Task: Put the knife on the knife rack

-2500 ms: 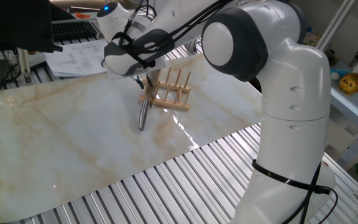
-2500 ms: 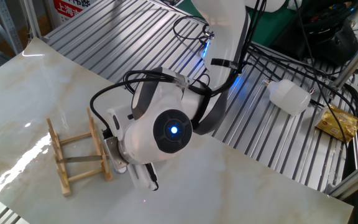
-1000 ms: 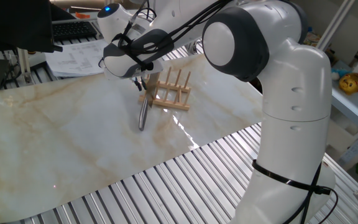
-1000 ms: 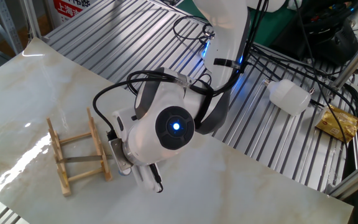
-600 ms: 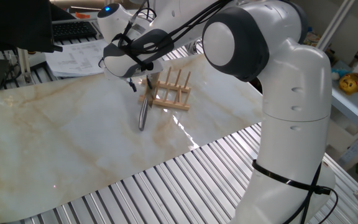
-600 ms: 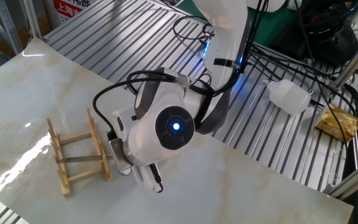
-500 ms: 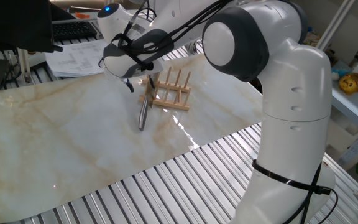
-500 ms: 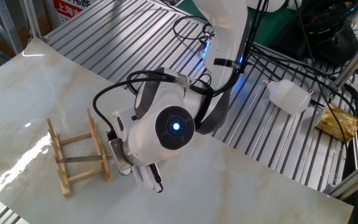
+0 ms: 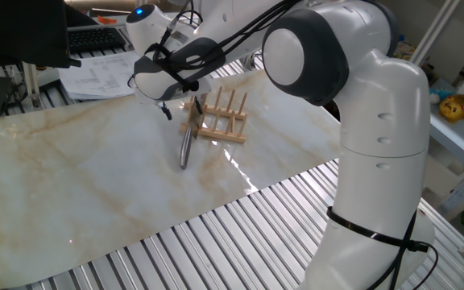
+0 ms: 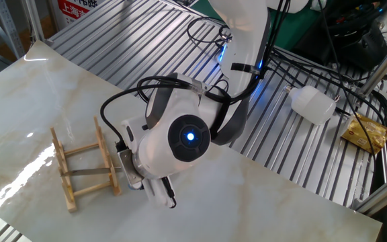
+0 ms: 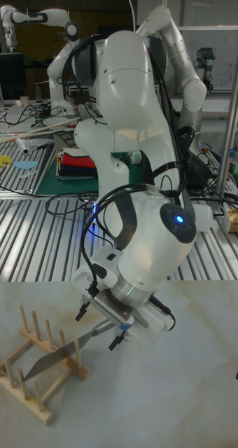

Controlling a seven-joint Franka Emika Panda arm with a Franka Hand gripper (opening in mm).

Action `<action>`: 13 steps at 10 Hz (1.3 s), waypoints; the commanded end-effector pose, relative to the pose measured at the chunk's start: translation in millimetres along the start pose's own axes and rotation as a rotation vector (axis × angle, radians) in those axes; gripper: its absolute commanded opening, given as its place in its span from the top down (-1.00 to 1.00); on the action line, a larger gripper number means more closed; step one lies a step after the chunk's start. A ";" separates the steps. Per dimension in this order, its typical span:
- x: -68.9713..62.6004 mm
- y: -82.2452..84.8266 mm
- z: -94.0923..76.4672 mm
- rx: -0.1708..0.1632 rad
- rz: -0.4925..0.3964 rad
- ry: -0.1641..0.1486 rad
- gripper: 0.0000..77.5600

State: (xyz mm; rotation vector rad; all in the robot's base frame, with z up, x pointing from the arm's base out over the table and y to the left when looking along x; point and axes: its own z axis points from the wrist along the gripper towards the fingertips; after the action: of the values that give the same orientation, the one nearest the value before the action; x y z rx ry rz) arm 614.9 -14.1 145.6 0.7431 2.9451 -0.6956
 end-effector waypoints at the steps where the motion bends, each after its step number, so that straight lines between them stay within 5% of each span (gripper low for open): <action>1: -0.6 -0.1 -1.6 0.002 0.015 0.003 -0.99; 13: 5.0 -11.4 26.7 -0.005 -0.015 0.003 -0.99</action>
State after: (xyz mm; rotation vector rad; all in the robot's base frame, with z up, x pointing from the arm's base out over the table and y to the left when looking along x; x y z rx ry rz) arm 604.1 -28.6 127.8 0.7235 2.9595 -0.6901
